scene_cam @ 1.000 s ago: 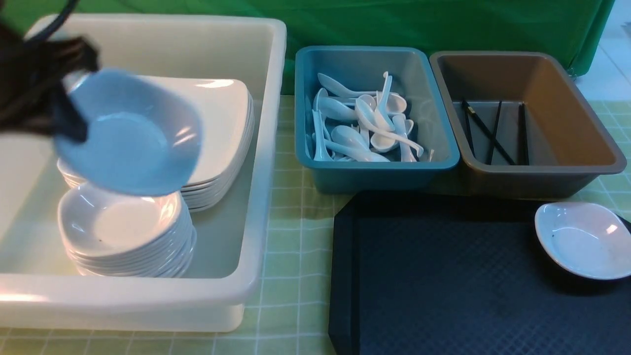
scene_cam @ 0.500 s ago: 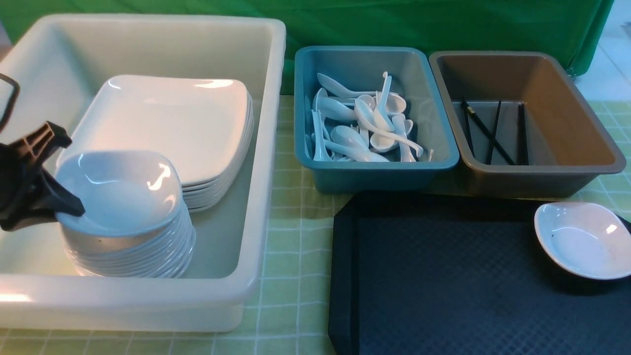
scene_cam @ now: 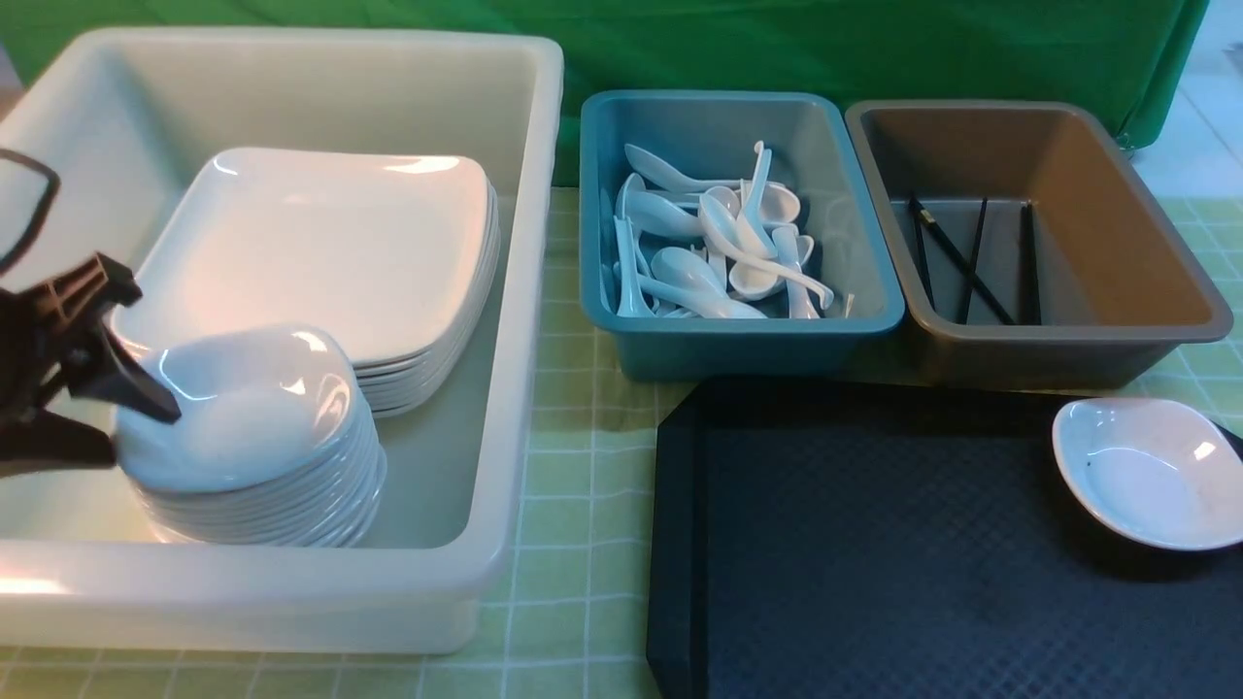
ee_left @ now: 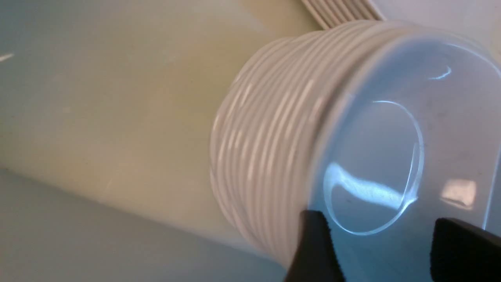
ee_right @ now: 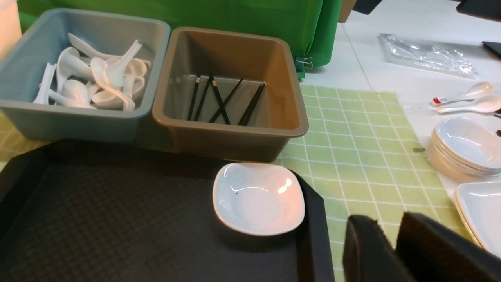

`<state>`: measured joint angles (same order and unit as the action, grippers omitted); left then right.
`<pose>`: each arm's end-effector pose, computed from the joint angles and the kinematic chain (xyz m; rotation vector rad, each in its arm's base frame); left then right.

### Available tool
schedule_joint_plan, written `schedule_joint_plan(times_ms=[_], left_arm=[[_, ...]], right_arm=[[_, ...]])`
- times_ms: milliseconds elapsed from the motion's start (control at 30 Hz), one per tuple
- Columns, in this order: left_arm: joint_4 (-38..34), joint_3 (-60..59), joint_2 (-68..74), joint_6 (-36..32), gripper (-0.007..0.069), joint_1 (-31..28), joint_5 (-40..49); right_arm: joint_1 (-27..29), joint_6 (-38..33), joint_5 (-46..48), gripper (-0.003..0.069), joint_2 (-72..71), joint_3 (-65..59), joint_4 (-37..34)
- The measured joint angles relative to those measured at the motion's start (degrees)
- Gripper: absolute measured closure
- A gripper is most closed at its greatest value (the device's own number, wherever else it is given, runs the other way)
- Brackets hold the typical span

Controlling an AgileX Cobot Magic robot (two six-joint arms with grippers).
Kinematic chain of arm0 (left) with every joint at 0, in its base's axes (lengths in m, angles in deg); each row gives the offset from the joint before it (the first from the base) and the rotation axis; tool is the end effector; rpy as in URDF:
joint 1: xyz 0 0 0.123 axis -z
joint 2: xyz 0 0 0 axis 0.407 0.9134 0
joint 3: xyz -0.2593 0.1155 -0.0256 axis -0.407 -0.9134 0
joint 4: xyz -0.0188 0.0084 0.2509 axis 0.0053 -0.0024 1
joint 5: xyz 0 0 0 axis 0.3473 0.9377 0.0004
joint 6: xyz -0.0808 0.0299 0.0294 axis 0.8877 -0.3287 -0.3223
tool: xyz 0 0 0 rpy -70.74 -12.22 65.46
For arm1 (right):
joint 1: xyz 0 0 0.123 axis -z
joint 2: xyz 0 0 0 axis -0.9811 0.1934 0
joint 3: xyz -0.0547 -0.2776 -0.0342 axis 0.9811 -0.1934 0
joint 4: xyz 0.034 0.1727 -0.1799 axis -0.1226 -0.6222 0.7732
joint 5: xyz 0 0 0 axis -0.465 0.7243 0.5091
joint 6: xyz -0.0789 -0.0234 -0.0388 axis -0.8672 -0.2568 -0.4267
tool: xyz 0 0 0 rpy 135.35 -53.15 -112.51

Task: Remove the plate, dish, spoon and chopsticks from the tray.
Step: Use the left arm to put the small plate into the large storage box on the left, then use the left arm to grab a small plate from the dinner plate

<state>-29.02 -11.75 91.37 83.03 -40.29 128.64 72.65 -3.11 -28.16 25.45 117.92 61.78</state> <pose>0.2608 0.0420 0.2918 -0.7614 2.6165 -0.5246 -0.0100 -0.0124 0.3723 -0.0309 1.8493 -0.0527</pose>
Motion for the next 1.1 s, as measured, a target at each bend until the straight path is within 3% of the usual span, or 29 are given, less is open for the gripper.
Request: schedule_joint_plan(times_ms=[133,233,333,433,567,767,900,1100], left_arm=[[0.34,6.73,0.00,0.00,0.0152,0.00,4.95],[-1.70,10.76,0.00,0.00,0.0122,0.00,6.33],[-12.90,13.60,0.00,-4.23,0.0119,0.88,7.33],[-20.11,13.93,0.40,-8.41,0.0135,6.39,4.74],[-21.34,14.24,3.32,-9.35,0.0225,17.11,-0.03],[-19.28,20.40,17.84,-10.73,0.0574,39.27,-4.88],[-18.07,28.69,27.07,-8.79,0.0630,45.74,-3.73],[-9.38,51.07,45.17,1.53,0.0638,53.68,2.53]], right_arm=[[0.00,0.00,0.00,0.0534,0.00,0.00,0.00],[0.00,0.00,0.00,0.0534,0.00,0.00,0.00],[0.00,0.00,0.00,0.0534,0.00,0.00,0.00],[0.00,0.00,0.00,0.0534,0.00,0.00,0.00],[0.00,0.00,0.00,0.0534,0.00,0.00,0.00],[0.00,0.00,-0.23,0.0534,0.00,0.00,0.00],[0.00,0.00,-0.42,0.0534,0.00,0.00,0.00],[0.00,0.05,-0.47,0.0524,0.00,0.00,-0.06]])
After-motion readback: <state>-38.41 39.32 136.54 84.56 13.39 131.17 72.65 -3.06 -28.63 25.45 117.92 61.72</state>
